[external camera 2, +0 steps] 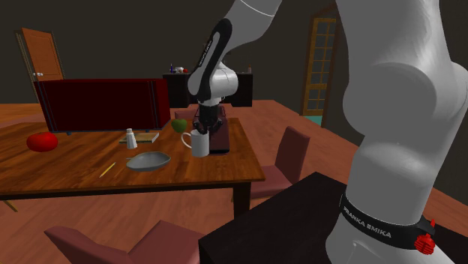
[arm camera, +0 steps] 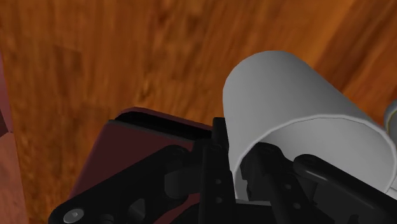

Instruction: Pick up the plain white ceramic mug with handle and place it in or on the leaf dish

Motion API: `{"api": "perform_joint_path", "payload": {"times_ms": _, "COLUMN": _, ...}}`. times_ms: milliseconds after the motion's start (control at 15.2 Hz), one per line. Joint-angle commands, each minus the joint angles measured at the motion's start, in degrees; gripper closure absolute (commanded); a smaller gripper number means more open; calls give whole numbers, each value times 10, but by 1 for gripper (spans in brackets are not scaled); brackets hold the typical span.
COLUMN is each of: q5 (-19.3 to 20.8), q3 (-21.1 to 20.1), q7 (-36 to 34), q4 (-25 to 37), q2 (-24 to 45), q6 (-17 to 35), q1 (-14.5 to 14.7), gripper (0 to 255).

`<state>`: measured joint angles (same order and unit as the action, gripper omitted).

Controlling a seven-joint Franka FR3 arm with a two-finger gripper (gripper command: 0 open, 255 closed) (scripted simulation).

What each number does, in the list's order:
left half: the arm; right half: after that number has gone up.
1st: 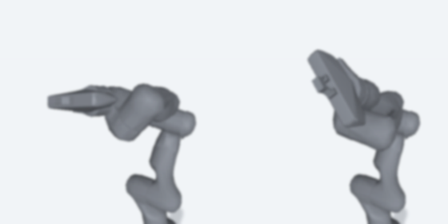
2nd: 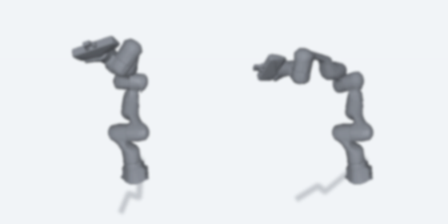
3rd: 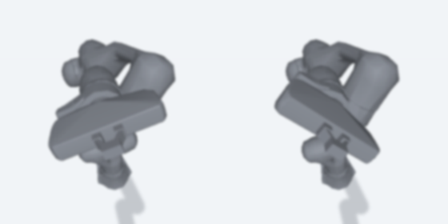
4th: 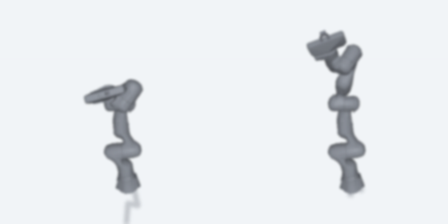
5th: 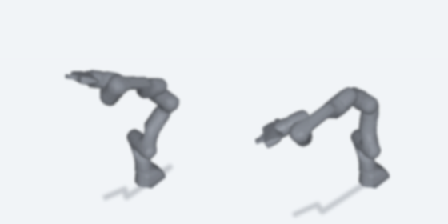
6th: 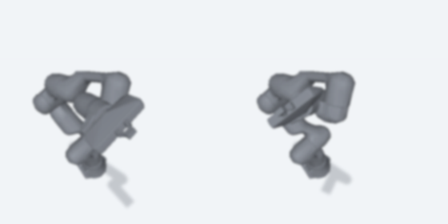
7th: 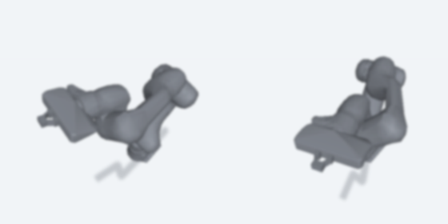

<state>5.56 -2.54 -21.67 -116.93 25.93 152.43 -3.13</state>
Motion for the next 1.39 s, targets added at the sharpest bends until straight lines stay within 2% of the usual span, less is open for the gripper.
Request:
{"api": "perform_joint_path", "payload": {"times_ms": 0, "q5": -2, "q3": -1, "q7": 1, "q4": -1, "q2": -12, "q6": -12, "q1": -1, "gripper": 255}}
{"api": "perform_joint_path", "payload": {"times_ms": 660, "q5": -11, "q3": -7, "q7": 9, "q4": 6, "q2": -67, "q6": -73, "q1": -4, "gripper": 255}}
{"api": "perform_joint_path", "payload": {"times_ms": 1320, "q5": 20, "q3": -18, "q7": -102, "q4": 201, "q2": 41, "q6": -166, "q1": 85, "gripper": 255}}
